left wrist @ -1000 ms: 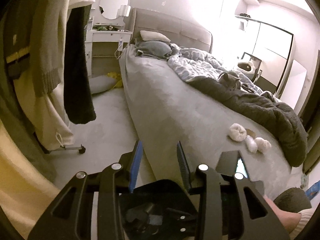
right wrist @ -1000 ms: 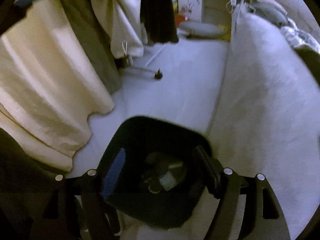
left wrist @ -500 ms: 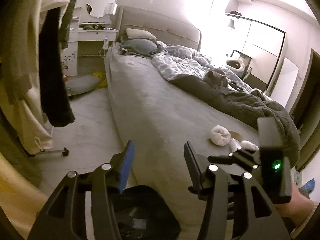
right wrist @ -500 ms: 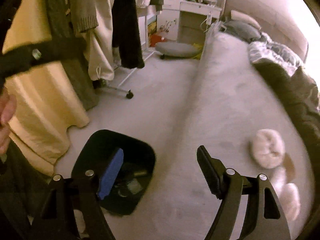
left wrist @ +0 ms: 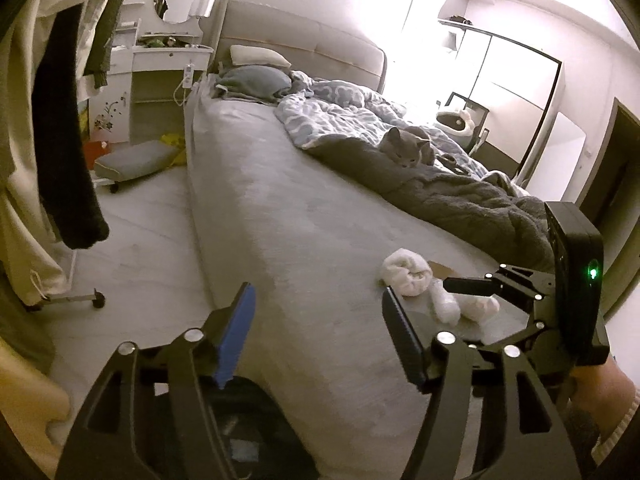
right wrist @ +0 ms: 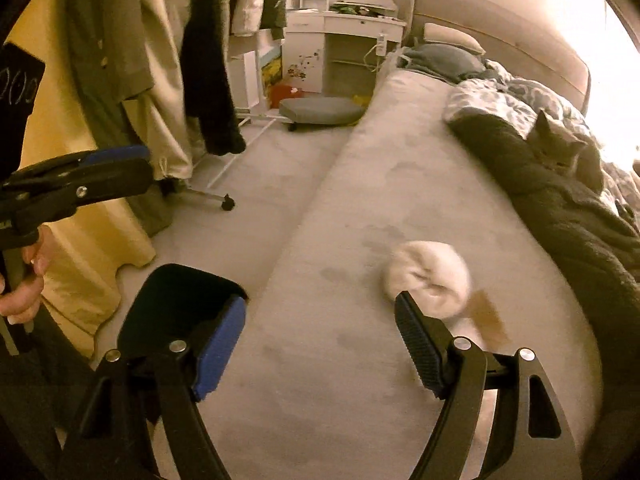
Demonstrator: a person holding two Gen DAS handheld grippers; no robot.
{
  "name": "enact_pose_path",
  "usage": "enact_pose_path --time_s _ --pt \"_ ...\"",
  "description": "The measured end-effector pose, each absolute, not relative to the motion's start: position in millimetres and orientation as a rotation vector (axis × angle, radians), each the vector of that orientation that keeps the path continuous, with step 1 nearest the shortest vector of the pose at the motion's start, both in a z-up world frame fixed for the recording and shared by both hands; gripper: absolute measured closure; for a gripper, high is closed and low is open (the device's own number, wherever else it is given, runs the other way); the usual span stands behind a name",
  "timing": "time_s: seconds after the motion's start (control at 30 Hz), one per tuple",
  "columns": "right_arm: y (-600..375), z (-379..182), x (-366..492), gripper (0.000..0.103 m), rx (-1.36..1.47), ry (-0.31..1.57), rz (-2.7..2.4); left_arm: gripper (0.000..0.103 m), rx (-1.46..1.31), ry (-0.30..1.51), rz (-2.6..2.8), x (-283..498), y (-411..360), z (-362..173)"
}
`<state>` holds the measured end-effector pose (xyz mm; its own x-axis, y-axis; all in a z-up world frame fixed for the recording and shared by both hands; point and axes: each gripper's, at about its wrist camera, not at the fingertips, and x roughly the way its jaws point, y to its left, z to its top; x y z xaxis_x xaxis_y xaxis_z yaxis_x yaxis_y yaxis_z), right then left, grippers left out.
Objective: Collect trash
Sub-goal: 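Move both tools back to the remaining items on the bed, then grasp the white fluffy ball with the right tool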
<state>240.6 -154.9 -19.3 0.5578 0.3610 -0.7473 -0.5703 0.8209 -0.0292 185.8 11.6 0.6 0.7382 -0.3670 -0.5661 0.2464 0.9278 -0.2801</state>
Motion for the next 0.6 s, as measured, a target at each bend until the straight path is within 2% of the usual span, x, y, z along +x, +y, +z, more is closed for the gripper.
enact_pose_path --time_s 0.47,0.6 --pt "-232.4 -38.9 253.8 0.025 -0.24 0.838 0.438 0.027 -0.219 0.698 -0.372 209.5 -29.8 -16.5" --pt "-248.5 -46.6 256.5 0.025 -0.234 0.857 0.409 0.023 -0.215 0.703 -0.397 213.1 -43.6 -21.0"
